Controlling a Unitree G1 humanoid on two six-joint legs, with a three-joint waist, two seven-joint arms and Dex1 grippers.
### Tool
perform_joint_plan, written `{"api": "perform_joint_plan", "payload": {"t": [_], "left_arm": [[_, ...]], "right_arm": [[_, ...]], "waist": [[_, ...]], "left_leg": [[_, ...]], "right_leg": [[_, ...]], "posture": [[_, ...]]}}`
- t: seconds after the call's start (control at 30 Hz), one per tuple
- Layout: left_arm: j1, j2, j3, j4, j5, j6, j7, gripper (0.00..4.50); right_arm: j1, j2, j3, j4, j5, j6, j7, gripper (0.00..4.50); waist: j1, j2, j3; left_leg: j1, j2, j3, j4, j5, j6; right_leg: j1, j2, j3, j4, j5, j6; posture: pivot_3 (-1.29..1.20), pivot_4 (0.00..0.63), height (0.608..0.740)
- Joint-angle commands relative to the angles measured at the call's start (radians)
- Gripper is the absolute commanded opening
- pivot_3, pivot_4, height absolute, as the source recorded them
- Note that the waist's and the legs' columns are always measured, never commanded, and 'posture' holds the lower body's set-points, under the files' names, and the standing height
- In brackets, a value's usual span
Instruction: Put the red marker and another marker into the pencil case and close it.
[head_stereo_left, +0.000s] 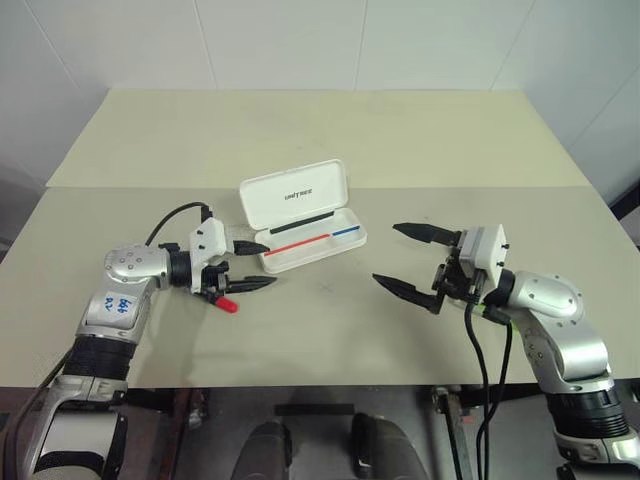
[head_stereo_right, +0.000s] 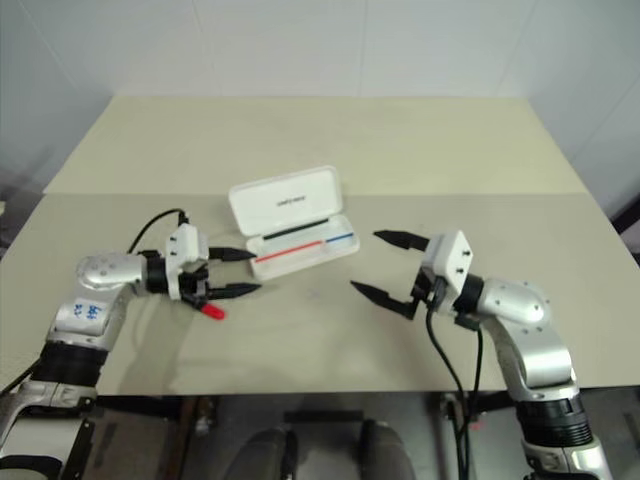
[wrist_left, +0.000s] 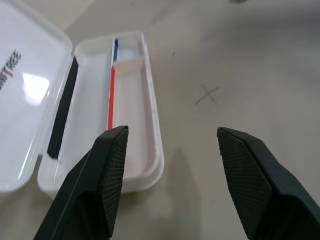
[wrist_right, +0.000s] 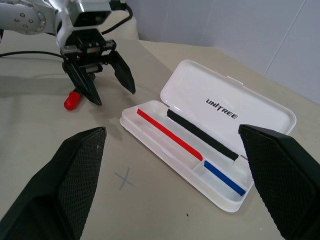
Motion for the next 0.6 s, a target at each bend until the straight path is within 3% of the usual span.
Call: {"api": "perform_joint_plan", "payload": {"t": [0.03, 0.6], "left_arm": [[-0.033, -0.007, -0.021, 0.018, 0.022, 0.009, -0.006, 2.89], [-0.172, -0.073, -0.137, 0.216, 0.156, 0.019, -0.012, 2.89]], "right_arm": [[0.005, 0.009, 0.002, -0.048, 0.006, -0.008, -0.016, 4.50], [0.028, 0.009, -0.005, -0.097, 0.007, -0.003, -0.049, 4.50]], "waist": [[0.000, 0.000, 0.000], [-0.003, 0.000, 0.000]], "left_leg": [[0.000, 0.000, 0.000, 0.000, 0.000, 0.000], [0.000, 0.000, 0.000, 0.001, 0.000, 0.000]], "right_leg": [[0.000, 0.000, 0.000, 0.000, 0.000, 0.000], [0.000, 0.001, 0.000, 0.001, 0.000, 0.000]], "posture": [[0.00, 0.150, 0.740], [0.00, 0.150, 0.740]]}}
